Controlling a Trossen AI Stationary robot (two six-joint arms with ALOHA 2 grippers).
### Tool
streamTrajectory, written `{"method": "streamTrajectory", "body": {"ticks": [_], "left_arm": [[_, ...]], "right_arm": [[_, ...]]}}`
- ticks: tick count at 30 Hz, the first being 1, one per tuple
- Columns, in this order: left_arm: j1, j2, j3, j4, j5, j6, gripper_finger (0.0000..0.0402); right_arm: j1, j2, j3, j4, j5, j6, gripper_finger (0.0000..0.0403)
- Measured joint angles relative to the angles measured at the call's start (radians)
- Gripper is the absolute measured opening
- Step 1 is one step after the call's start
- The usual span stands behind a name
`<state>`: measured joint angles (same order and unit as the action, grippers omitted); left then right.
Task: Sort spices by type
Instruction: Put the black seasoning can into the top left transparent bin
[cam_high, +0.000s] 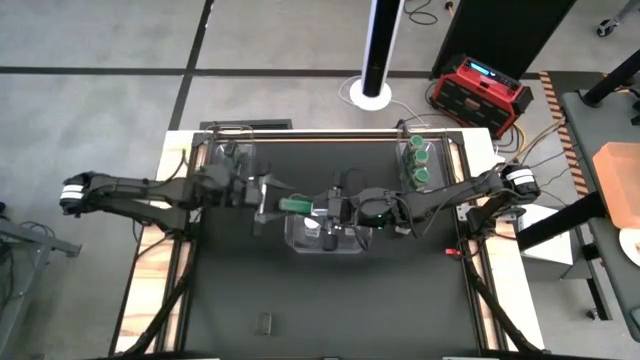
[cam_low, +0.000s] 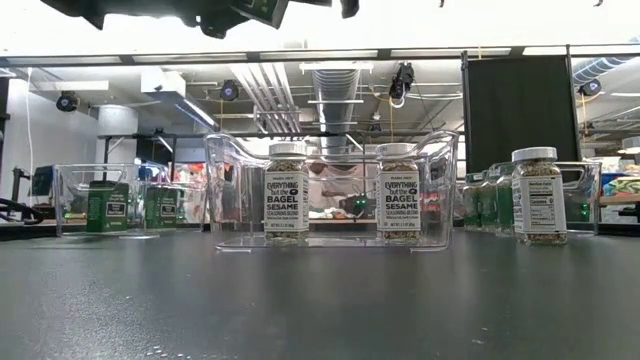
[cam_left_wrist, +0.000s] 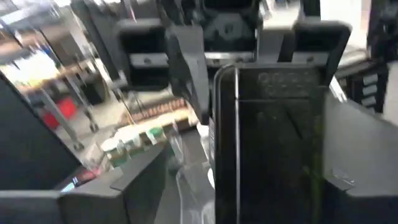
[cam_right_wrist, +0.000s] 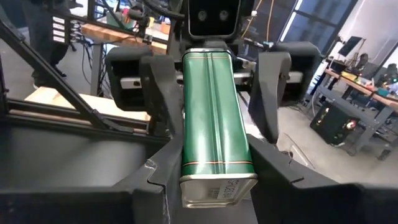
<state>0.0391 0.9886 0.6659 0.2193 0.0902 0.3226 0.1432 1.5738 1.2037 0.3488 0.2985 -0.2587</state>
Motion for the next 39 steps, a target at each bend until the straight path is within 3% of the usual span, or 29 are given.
{"method": "streamTrajectory", "body": {"ticks": [6, 17, 19, 21, 24, 26, 31, 35, 39], "left_arm": [[-0.001, 0.061, 0.089, -0.123, 0.001, 0.002, 0.0212], [-0.002, 0.062, 0.175, -0.268, -0.001, -0.012, 0.0091], [-0.002, 0.062, 0.193, -0.302, -0.004, -0.020, 0.0091], [-0.001, 0.051, 0.209, -0.362, -0.020, -0.019, 0.0091], [-0.001, 0.034, 0.266, -0.454, -0.142, -0.024, 0.0107], [0.000, 0.022, 0.307, -0.575, -0.277, -0.056, 0.0119], [0.025, 0.021, 0.431, -0.897, -0.594, -0.295, 0.0123], [0.166, 0.055, 0.514, -1.198, -0.533, -0.485, 0.0115], [0.365, 0.079, 0.549, -1.267, -0.395, -0.505, 0.0114]], "right_arm": [[0.000, 0.000, 0.000, -0.019, 0.001, 0.005, 0.0131], [-0.001, 0.000, 0.000, -0.037, 0.028, 0.034, 0.0130], [-0.001, -0.001, 0.000, -0.037, 0.052, 0.049, 0.0150], [0.001, -0.011, -0.004, -0.080, 0.105, 0.052, 0.0200], [0.001, -0.037, -0.003, -0.130, 0.167, 0.066, 0.0271], [0.000, -0.062, -0.002, -0.175, 0.199, 0.104, 0.0304], [0.000, -0.106, -0.002, -0.285, 0.244, 0.187, 0.0336], [0.000, -0.115, -0.002, -0.297, 0.245, 0.197, 0.0331], [0.000, -0.115, -0.003, -0.296, 0.244, 0.196, 0.0321]]}}
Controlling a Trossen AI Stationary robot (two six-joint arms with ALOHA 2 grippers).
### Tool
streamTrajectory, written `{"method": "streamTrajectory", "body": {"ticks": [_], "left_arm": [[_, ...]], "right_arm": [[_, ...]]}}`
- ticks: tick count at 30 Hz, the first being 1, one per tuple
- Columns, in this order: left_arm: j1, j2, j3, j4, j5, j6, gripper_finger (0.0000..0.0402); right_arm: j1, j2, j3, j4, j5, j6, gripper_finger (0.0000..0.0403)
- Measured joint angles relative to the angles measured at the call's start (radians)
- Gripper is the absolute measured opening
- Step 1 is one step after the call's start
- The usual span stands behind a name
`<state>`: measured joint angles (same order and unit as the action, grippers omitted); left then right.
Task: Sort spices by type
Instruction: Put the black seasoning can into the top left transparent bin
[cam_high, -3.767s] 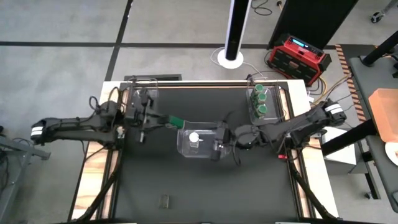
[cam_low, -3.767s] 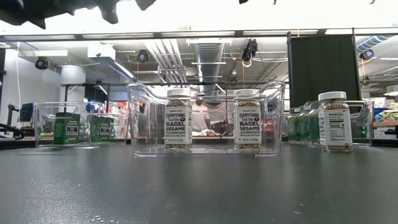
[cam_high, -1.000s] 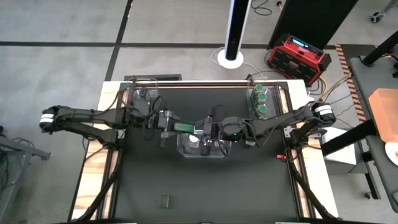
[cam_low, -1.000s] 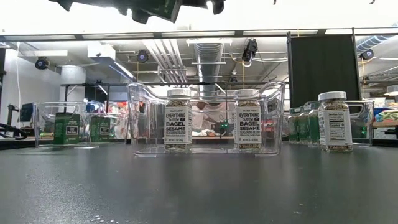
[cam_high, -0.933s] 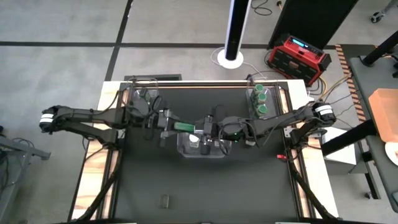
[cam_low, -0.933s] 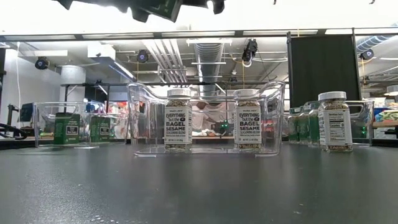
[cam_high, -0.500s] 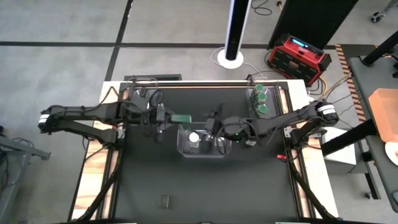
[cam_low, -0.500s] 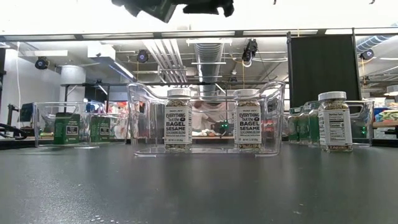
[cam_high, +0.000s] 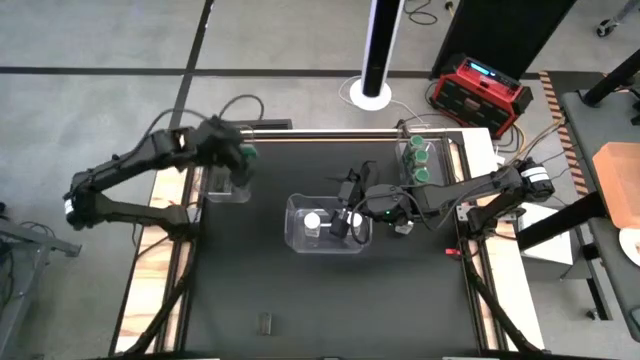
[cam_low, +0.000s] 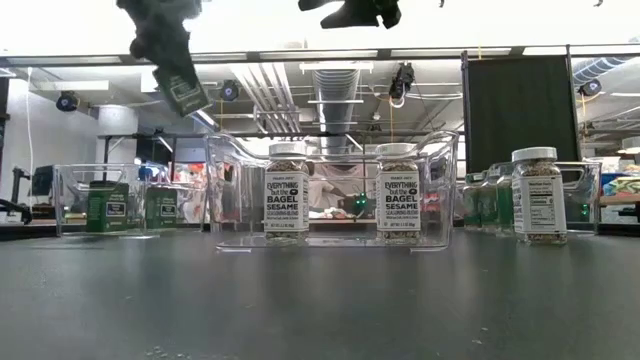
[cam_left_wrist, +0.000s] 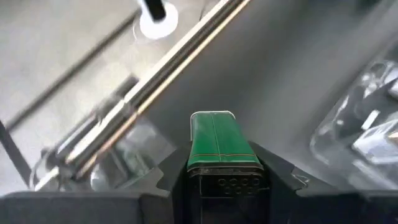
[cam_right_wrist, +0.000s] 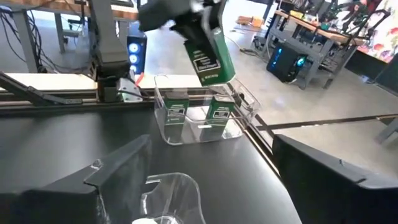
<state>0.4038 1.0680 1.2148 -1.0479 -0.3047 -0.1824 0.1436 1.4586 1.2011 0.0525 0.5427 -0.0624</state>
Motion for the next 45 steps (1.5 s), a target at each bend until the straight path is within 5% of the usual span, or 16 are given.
{"method": "streamTrajectory", "body": {"ticks": [11, 22, 32, 45], "left_arm": [[0.428, 0.076, 0.006, -0.123, 0.116, 0.074, 0.0115], [0.461, 0.199, 0.013, -0.218, 0.063, 0.071, 0.0115], [0.563, 0.237, 0.016, -0.140, 0.114, 0.048, 0.0114], [0.521, 0.267, 0.009, -0.156, 0.116, -0.041, 0.0114]], "right_arm": [[0.000, 0.000, -0.002, -0.078, 0.000, 0.029, 0.0306], [0.000, 0.000, -0.012, -0.083, 0.000, 0.029, 0.0310], [0.000, 0.000, -0.027, -0.082, 0.000, 0.043, 0.0298], [0.002, 0.000, -0.047, -0.110, 0.000, 0.063, 0.0298]]}}
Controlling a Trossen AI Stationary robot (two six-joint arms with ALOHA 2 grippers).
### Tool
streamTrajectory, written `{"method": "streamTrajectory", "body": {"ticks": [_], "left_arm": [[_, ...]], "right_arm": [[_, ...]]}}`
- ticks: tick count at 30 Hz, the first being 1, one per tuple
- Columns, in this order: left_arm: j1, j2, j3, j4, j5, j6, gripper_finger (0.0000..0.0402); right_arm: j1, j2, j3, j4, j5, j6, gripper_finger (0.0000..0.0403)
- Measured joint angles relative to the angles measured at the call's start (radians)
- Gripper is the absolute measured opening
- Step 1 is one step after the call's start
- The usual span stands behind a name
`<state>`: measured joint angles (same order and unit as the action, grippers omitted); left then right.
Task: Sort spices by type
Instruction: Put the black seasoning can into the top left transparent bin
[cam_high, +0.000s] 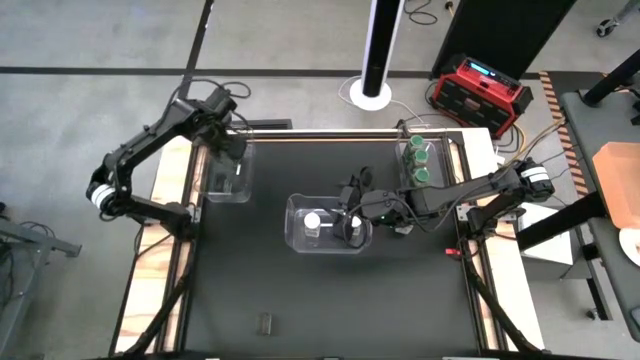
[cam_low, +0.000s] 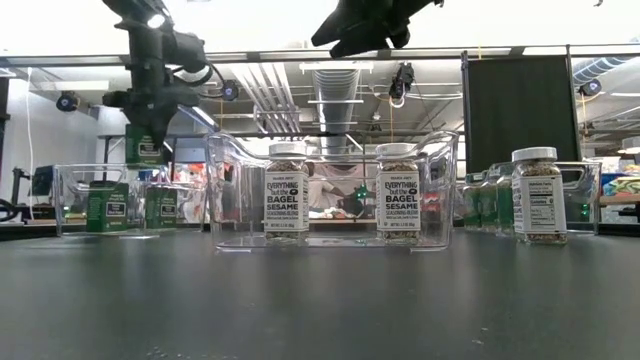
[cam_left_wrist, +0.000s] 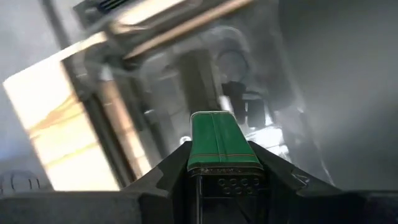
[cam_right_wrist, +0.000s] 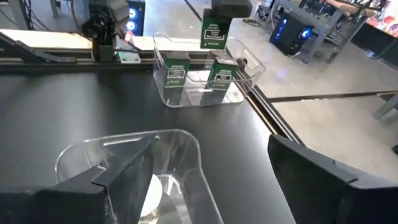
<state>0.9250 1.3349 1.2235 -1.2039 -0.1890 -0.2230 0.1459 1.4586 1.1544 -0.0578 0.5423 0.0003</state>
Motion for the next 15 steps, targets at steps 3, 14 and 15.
{"method": "streamTrajectory", "body": {"ticks": [3, 14, 15], "left_arm": [[-0.048, -0.005, -0.004, 0.006, 0.030, 0.052, 0.0114], [-0.092, 0.016, -0.008, 0.060, 0.067, -0.062, 0.0114], [-0.093, 0.017, -0.009, 0.054, 0.059, -0.074, 0.0114]], "right_arm": [[0.000, 0.000, -0.004, -0.001, 0.000, -0.001, 0.0294], [0.000, 0.000, -0.015, -0.034, -0.001, 0.014, 0.0301], [0.000, 0.000, -0.017, -0.036, -0.001, 0.016, 0.0303]]}}
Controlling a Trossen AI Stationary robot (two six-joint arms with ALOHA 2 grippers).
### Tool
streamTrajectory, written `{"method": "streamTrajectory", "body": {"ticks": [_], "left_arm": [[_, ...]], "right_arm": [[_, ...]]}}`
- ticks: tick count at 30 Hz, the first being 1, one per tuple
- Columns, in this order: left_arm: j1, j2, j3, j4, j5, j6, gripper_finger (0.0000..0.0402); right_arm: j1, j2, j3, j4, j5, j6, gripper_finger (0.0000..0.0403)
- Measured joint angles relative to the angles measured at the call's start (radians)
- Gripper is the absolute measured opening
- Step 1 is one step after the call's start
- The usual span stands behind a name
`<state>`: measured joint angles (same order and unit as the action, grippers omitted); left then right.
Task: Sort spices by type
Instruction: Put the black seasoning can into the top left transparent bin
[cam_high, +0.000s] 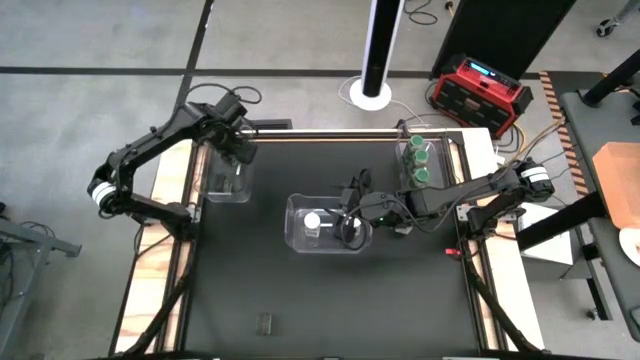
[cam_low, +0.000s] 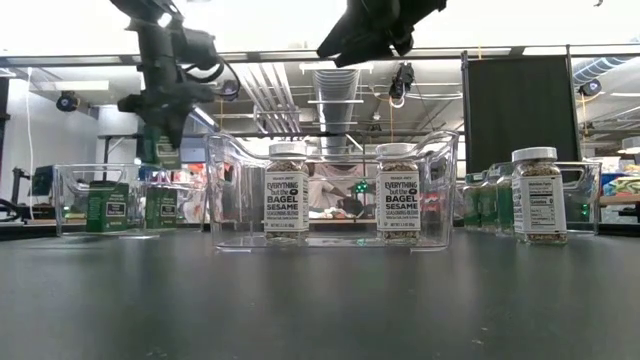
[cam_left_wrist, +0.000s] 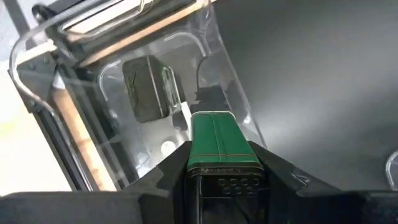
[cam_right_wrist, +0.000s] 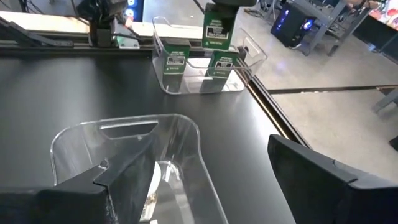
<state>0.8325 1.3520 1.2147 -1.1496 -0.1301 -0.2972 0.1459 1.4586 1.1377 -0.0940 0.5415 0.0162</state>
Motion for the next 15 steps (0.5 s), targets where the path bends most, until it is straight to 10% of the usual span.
{"method": "streamTrajectory", "body": {"ticks": [15], "left_arm": [[-0.003, -0.001, -0.115, 0.085, -0.018, -0.121, 0.0114]], "right_arm": [[0.000, 0.000, -0.019, -0.005, -0.002, 0.003, 0.0291]]}}
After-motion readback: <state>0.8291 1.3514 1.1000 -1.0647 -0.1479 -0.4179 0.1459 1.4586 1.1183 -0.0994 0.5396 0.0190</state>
